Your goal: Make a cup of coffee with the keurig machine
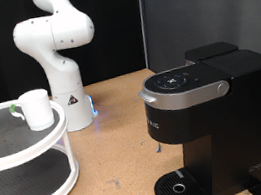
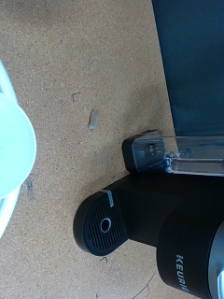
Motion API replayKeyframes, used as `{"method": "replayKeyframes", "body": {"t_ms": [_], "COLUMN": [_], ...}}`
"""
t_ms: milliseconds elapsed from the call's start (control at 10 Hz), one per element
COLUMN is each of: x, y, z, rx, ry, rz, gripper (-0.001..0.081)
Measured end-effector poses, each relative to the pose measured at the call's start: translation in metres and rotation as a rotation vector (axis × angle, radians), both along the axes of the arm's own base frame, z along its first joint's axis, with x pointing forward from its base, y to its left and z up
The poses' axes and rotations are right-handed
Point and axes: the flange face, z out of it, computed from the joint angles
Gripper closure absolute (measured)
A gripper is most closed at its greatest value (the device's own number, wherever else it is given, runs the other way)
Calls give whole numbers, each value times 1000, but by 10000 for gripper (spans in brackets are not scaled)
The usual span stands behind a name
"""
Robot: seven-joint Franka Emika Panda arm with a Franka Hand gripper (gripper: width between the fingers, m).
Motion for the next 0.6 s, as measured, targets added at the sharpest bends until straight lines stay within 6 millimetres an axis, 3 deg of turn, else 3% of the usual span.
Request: {"method": "replayKeyframes", "body": {"t_ms": [600], "x": [2], "y": [4], "z": [-16], "rx": [-7], "ry": [8], "rz": [-12], "gripper": [805]}}
